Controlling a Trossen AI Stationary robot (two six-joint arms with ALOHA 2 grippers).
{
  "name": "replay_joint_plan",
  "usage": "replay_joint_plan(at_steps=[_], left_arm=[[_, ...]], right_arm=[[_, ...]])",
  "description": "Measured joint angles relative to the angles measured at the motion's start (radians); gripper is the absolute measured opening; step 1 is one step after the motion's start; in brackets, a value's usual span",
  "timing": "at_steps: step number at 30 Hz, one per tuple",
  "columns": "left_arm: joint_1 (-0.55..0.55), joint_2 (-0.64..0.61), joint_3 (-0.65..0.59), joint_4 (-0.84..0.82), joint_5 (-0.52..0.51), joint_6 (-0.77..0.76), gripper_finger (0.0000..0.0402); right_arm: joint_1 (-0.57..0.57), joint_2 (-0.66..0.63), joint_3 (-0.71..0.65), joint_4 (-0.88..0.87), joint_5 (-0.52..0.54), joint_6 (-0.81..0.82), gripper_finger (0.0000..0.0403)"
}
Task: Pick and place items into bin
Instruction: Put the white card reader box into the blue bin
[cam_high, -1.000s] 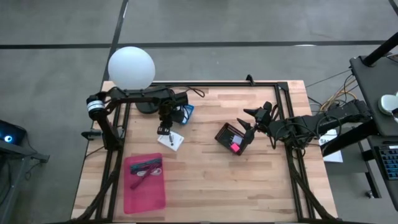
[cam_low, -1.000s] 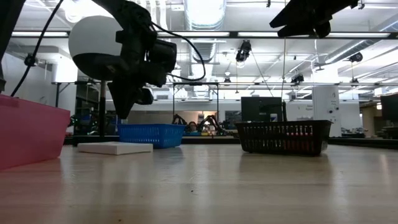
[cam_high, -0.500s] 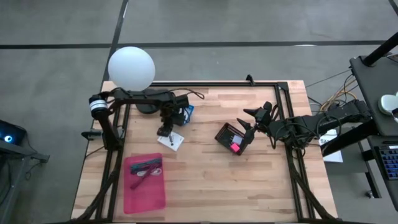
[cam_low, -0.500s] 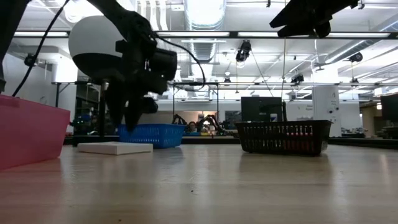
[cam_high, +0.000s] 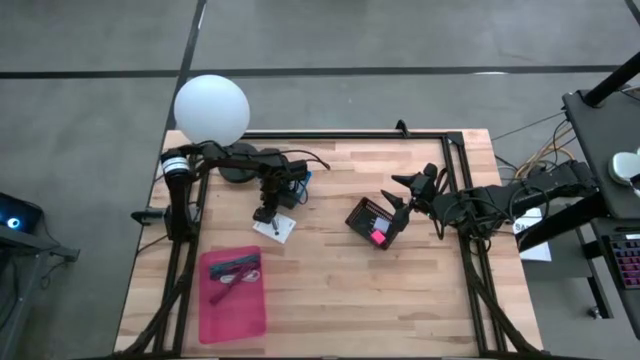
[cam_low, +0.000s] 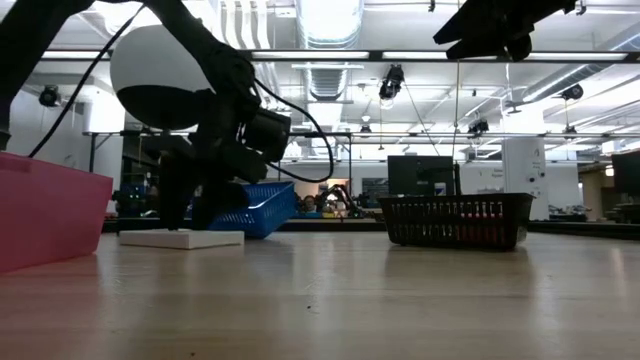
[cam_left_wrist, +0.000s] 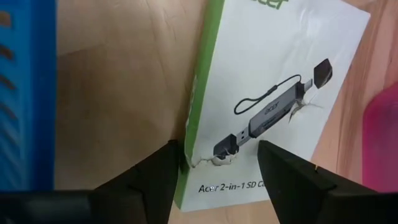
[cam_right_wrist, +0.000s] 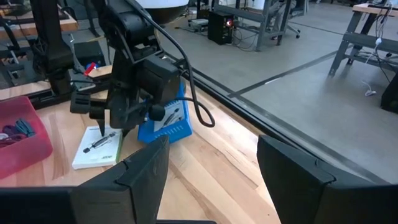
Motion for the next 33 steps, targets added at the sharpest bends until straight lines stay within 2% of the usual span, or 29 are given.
replay_joint_plan(at_steps=[4, 12, 16, 22, 26, 33], left_arm=[[-0.002, 0.034, -0.001, -0.002, -0.001, -0.003, 0.0176], [-0.003, -0.003, 0.029, -0.013, -0.004, 0.019, 0.0053], [-0.003, -0.022, 0.035, -0.01, -0.022, 0.023, 0.001], [-0.003, -0.028, 0.037, -0.016, -0.026, 0.018, 0.0001], [-0.003, -0.029, 0.056, -0.078, -0.034, 0.016, 0.0], [-0.003, -0.079, 0.086, -0.097, -0.041, 0.016, 0.0002]], right_arm=[[0.0, 0.0, 0.0, 0.0, 0.0, 0.004, 0.0228], [0.0, 0.0, 0.0, 0.001, 0.0, -0.002, 0.0228], [0.0, 0.0, 0.0, 0.001, 0.0, -0.006, 0.0228], [0.0, 0.0, 0.0, 0.0, 0.0, -0.01, 0.0228], [0.0, 0.0, 0.0, 0.0, 0.0, -0.01, 0.0228], [0.0, 0.0, 0.0, 0.0, 0.0, -0.014, 0.0228]])
